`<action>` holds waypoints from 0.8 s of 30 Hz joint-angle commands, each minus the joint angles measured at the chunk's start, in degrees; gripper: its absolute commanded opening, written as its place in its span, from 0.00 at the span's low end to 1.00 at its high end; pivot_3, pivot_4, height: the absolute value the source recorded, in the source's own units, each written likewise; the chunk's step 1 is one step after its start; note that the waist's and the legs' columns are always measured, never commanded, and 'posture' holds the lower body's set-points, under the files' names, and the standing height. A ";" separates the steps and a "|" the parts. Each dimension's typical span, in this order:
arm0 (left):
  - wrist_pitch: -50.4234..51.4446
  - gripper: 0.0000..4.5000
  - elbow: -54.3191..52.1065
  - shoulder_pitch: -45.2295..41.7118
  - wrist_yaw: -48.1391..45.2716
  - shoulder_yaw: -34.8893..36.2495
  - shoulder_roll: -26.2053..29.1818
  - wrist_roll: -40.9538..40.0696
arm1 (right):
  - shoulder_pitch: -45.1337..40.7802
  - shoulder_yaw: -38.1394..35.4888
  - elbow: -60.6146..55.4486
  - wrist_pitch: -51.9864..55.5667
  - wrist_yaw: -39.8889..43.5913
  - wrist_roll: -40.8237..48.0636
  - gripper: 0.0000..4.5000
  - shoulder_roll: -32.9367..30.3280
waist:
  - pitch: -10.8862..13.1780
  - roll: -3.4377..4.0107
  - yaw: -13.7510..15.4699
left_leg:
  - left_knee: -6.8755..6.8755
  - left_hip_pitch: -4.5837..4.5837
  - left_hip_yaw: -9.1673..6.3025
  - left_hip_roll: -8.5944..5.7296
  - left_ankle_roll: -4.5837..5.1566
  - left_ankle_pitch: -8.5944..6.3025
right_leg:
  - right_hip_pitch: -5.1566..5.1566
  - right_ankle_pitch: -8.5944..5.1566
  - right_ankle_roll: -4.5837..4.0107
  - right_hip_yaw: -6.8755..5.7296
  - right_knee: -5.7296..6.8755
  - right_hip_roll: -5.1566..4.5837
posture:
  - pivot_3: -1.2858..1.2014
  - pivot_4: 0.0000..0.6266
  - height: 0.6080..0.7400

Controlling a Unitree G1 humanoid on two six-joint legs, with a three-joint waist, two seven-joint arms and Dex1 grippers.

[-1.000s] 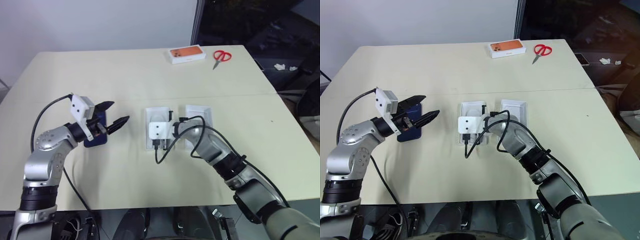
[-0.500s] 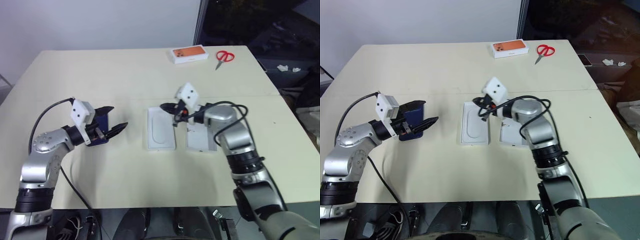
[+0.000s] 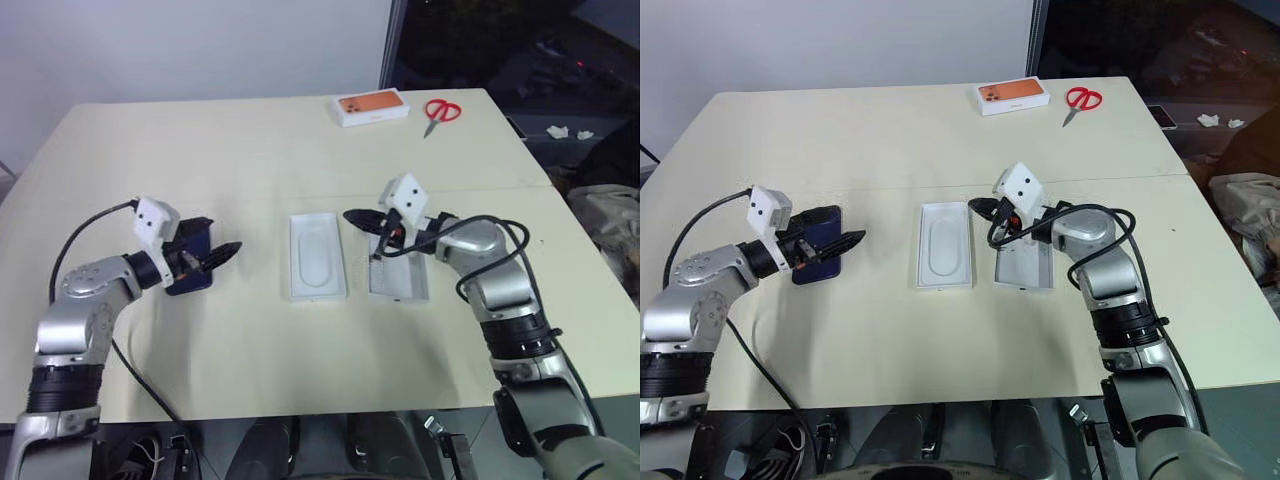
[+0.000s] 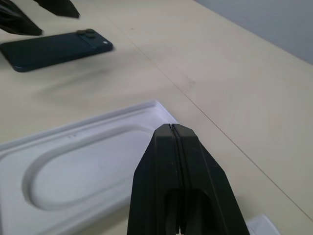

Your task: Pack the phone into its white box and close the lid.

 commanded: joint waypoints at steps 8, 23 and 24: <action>7.93 0.98 11.45 -4.03 0.58 9.53 4.23 -5.72 | -5.00 9.74 4.49 -6.47 -2.78 -4.86 0.00 6.32 | -0.01 -0.01 -0.44 | 0.00 0.00 0.00 0.01 -0.06 0.04 | -0.03 0.00 0.00 0.00 0.02 0.01 | 0.52 0.24 1.00; 28.38 0.98 31.34 -9.95 0.58 8.68 11.27 -5.73 | -17.32 22.14 35.88 -21.52 -16.02 -20.11 0.00 26.35 | -0.14 -0.30 -1.72 | 0.02 -0.02 0.00 -0.08 -0.41 0.23 | -0.16 0.01 -0.02 0.13 0.22 0.04 | 0.52 0.24 1.00; 29.31 0.98 31.54 -9.89 -0.36 8.02 11.26 -5.74 | -17.09 22.36 36.44 -21.15 -16.46 -20.54 0.00 27.06 | -0.15 -0.30 -1.75 | 0.02 -0.02 0.00 -0.08 -0.41 0.24 | -0.19 0.01 -0.02 0.15 0.27 0.05 | 0.52 0.24 1.00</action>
